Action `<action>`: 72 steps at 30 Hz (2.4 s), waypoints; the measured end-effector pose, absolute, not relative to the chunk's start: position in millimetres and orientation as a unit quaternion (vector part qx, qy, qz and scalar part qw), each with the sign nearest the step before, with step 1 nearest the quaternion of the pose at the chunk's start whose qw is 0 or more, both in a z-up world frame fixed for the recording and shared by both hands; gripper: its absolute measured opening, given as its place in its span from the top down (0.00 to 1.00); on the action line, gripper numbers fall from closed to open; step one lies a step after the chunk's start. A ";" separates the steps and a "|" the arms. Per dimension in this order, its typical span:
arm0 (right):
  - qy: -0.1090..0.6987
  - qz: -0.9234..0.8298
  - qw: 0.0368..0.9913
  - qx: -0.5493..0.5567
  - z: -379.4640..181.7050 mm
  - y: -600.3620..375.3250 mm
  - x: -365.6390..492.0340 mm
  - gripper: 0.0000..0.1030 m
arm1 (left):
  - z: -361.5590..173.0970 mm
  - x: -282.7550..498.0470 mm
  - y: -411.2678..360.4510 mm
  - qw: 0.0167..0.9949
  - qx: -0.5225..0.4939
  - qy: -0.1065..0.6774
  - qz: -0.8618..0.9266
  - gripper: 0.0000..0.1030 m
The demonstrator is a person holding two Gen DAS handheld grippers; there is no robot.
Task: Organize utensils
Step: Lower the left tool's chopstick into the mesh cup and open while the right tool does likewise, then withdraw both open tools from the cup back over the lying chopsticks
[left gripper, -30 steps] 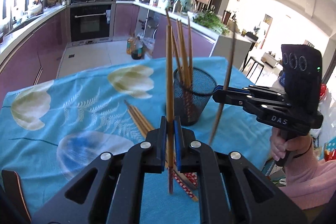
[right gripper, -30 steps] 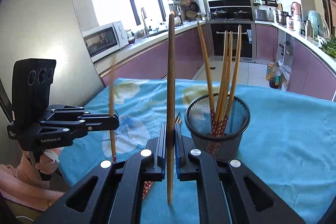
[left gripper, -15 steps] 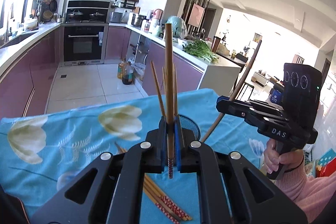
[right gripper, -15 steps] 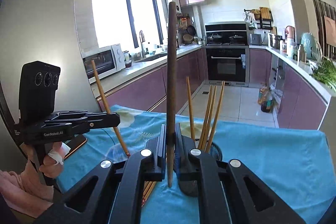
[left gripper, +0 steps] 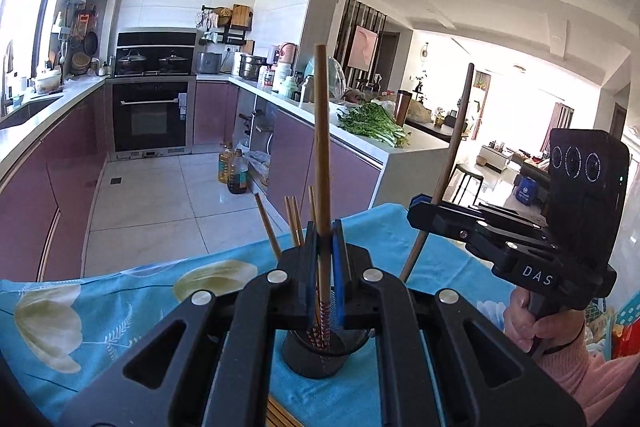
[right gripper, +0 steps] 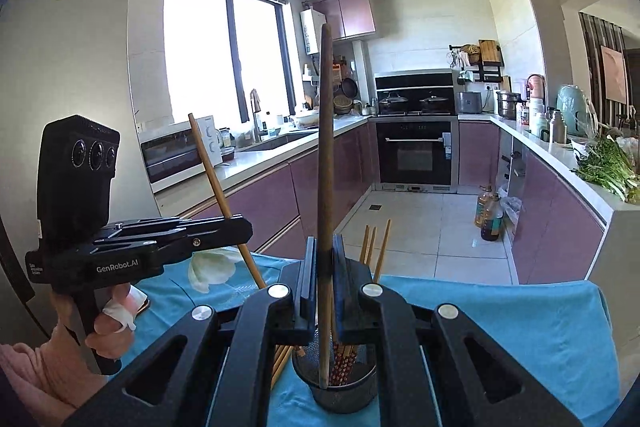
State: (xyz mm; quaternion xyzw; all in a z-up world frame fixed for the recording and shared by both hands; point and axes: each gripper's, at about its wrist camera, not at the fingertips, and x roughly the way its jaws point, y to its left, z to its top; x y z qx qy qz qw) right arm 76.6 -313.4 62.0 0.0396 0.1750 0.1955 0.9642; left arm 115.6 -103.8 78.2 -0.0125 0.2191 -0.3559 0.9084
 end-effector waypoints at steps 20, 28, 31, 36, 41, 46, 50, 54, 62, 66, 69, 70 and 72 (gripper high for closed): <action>0.305 0.189 0.932 0.054 -7.9 -304.6 129.5 0.94 | 4.8 155.4 -132.8 0.867 0.033 0.348 -0.357 0.93; 0.341 0.184 0.919 0.070 -26.2 -301.9 144.6 0.93 | -1.0 167.6 -129.2 0.862 0.021 0.363 -0.353 0.93; 0.344 0.181 0.918 0.076 -28.8 -302.2 149.0 0.93 | -2.3 172.7 -130.2 0.862 0.018 0.366 -0.350 0.92; 0.343 0.177 0.919 0.081 -29.9 -304.3 150.9 0.92 | -6.6 178.2 -131.9 0.862 0.014 0.371 -0.344 0.92; 0.337 0.176 0.921 0.087 -28.9 -306.5 146.2 0.87 | -9.7 176.9 -127.7 0.865 0.008 0.371 -0.337 0.92; 0.322 0.183 0.925 0.084 -23.2 -304.2 136.5 0.83 | -8.1 164.8 -115.5 0.878 0.004 0.353 -0.324 0.90; 0.305 0.198 0.928 0.074 -15.5 -300.3 120.4 0.77 | -2.6 146.3 -96.8 0.894 -0.003 0.320 -0.314 0.82; 0.287 0.230 0.928 0.064 -8.5 -291.8 98.7 0.70 | -1.8 124.9 -74.6 0.907 -0.007 0.297 -0.298 0.73; 0.309 0.272 0.911 0.036 -34.4 -262.2 68.8 0.61 | -27.5 100.7 -39.1 0.916 -0.012 0.312 -0.253 0.62; 0.357 0.273 0.893 0.032 -68.3 -246.5 70.3 0.61 | -51.0 96.5 -33.6 0.909 -0.001 0.342 -0.238 0.61; 0.382 0.268 0.884 0.032 -87.5 -236.0 69.6 0.61 | -70.3 94.5 -31.7 0.899 -0.002 0.369 -0.237 0.61; 0.388 0.266 0.882 0.035 -92.1 -233.9 69.7 0.61 | -76.0 93.7 -31.9 0.897 -0.003 0.375 -0.236 0.61; 0.397 0.262 0.879 0.032 -98.4 -229.3 70.7 0.61 | -84.1 93.1 -32.5 0.892 -0.003 0.386 -0.237 0.61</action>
